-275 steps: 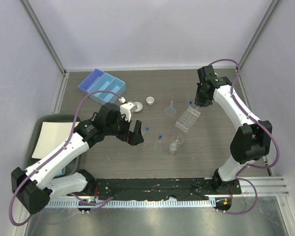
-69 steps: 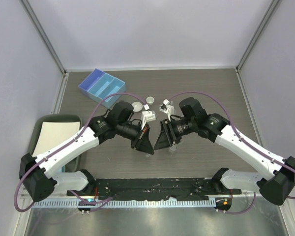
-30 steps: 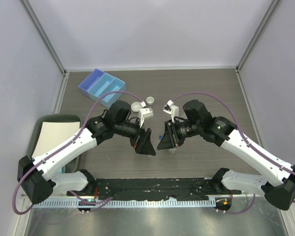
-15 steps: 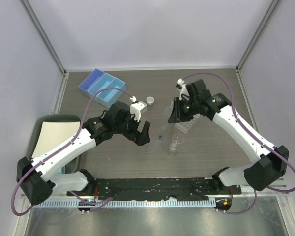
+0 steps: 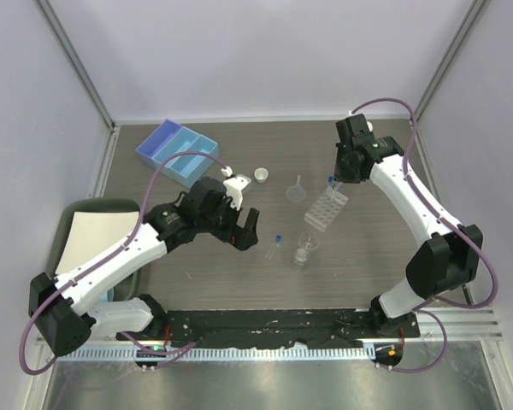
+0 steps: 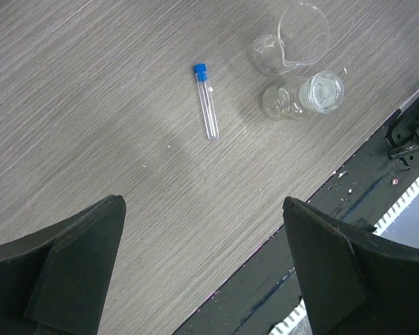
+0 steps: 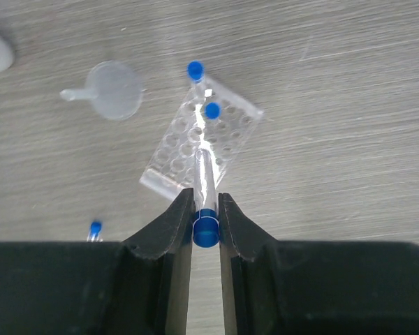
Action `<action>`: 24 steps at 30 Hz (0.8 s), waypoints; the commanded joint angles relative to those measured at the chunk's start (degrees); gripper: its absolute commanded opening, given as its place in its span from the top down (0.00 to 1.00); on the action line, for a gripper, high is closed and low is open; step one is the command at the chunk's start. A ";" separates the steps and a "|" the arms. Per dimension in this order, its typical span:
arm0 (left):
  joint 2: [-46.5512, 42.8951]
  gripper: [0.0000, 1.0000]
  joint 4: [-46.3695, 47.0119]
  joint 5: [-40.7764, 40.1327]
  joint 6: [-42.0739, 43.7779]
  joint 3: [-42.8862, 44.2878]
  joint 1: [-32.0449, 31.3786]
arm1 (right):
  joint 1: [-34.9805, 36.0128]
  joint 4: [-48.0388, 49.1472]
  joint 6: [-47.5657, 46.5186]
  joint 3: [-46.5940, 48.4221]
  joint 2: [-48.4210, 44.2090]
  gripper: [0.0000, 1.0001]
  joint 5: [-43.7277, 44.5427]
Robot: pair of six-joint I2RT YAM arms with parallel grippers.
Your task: Organize the chemistry lab equipment
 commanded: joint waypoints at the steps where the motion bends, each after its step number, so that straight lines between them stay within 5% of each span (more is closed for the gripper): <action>1: -0.16 0.00 0.68 1.00 -1.13 1.07 -0.03 | -1.84 -0.86 0.28 2.94 2.14 0.99 7.66; 24: 0.28 0.00 0.86 0.47 -1.22 0.72 0.06 | -5.19 3.62 0.02 1.53 13.22 0.99 0.54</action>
